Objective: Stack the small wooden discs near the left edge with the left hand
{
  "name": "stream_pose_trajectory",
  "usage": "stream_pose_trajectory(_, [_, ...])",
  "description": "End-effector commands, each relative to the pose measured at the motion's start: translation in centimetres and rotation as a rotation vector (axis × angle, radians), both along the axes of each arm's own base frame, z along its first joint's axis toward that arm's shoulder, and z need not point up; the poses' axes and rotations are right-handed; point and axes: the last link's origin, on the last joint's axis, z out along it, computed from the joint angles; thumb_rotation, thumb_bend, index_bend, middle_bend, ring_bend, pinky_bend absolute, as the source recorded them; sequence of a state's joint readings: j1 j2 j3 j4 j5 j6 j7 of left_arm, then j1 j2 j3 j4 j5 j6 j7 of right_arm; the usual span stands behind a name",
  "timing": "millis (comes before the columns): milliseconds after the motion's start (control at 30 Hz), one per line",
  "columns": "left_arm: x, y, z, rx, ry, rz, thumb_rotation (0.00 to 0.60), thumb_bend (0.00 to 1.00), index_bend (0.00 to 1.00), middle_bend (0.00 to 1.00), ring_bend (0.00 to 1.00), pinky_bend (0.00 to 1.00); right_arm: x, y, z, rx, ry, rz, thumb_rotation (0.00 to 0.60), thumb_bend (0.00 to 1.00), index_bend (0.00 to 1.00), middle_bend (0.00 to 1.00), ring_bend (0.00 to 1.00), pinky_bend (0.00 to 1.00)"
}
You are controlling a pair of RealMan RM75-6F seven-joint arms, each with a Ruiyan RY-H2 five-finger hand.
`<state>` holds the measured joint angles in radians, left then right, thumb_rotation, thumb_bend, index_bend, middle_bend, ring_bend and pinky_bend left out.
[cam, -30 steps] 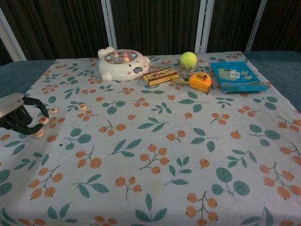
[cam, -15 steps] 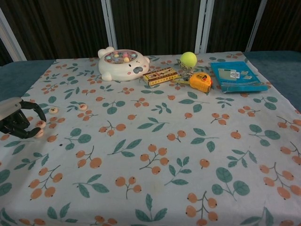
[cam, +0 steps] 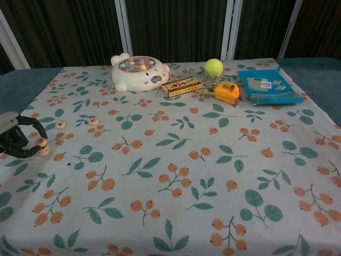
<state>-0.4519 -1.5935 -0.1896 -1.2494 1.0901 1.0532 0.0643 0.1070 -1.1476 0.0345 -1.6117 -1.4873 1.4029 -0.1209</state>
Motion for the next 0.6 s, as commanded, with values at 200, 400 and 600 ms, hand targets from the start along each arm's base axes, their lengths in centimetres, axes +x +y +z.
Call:
stream_pose_trajectory(200, [0.14, -0.18, -0.33, -0.006, 0.000, -0.007, 0.600, 0.44, 0.48, 1.00, 1.00, 1.00, 0.01, 0.00, 0.00, 0.000, -0.001, 0.000, 0.600, 0.15, 0.00, 0.00, 0.00, 0.00])
stream_pose_trajectory(400, [0.11, -0.12, -0.46, -0.005, 0.002, -0.005, 0.600, 0.43, 0.46, 1.00, 1.00, 1.00, 0.00, 0.04, 0.09, -0.001, -0.002, 0.000, 0.600, 0.15, 0.00, 0.00, 0.00, 0.00])
stream_pose_trajectory(600, [0.03, -0.11, -0.44, -0.005, 0.003, -0.004, 0.600, 0.44, 0.44, 1.00, 1.00, 1.00, 0.00, 0.02, 0.08, 0.000, -0.002, -0.001, 0.600, 0.15, 0.00, 0.00, 0.00, 0.00])
